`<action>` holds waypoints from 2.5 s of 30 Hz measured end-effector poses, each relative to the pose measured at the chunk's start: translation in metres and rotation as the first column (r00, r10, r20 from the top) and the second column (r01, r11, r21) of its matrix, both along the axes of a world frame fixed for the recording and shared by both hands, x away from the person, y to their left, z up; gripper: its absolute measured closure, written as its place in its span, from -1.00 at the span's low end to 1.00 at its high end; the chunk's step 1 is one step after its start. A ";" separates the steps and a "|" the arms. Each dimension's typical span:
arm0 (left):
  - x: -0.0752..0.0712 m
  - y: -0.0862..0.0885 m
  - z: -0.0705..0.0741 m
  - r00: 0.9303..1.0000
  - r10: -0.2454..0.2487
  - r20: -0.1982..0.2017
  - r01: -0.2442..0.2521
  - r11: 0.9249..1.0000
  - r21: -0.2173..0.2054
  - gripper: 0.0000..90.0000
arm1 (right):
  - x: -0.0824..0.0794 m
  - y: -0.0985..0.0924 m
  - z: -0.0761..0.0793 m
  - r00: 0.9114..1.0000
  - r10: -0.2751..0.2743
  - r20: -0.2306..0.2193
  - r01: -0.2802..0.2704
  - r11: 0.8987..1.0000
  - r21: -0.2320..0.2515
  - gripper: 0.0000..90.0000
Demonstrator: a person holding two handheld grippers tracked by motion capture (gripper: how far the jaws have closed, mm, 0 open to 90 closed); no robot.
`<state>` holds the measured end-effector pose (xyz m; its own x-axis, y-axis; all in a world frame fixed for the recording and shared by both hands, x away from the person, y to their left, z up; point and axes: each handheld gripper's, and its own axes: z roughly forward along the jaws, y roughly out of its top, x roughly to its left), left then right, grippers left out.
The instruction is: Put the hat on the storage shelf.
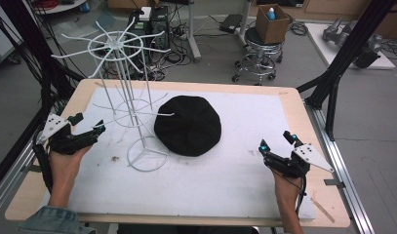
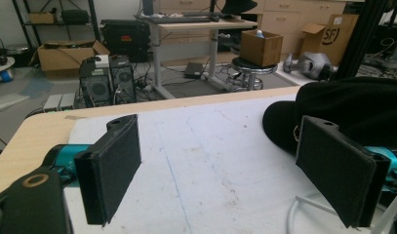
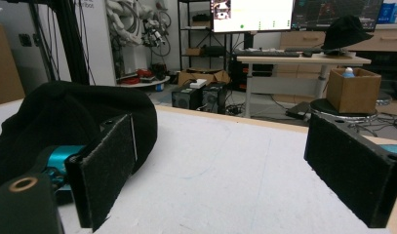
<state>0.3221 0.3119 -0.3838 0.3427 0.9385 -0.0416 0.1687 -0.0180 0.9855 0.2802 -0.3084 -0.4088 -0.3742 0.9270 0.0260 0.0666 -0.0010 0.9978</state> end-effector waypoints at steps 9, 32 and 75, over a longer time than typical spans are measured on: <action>0.000 -0.002 0.001 1.000 -0.008 -0.006 0.009 1.000 0.015 -0.62 | 0.001 0.001 0.000 1.000 0.009 -0.003 -0.009 1.000 0.000 -0.75; 0.002 -0.003 -0.004 1.000 -0.003 -0.023 0.004 1.000 0.021 -0.62 | 0.020 0.044 0.009 0.983 0.179 -0.033 -0.182 0.979 -0.097 -0.71; 0.005 -0.007 -0.006 0.999 -0.015 -0.030 0.017 0.999 0.043 -0.62 | 0.111 0.171 0.010 0.909 0.406 -0.096 -0.416 0.899 -0.133 -0.66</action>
<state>0.3275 0.3050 -0.3901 0.3568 0.9341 -0.0116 0.1972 -0.0632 0.9783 0.3908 -0.1375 -0.3993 -0.7251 0.6859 -0.0617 0.0935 0.1868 0.9779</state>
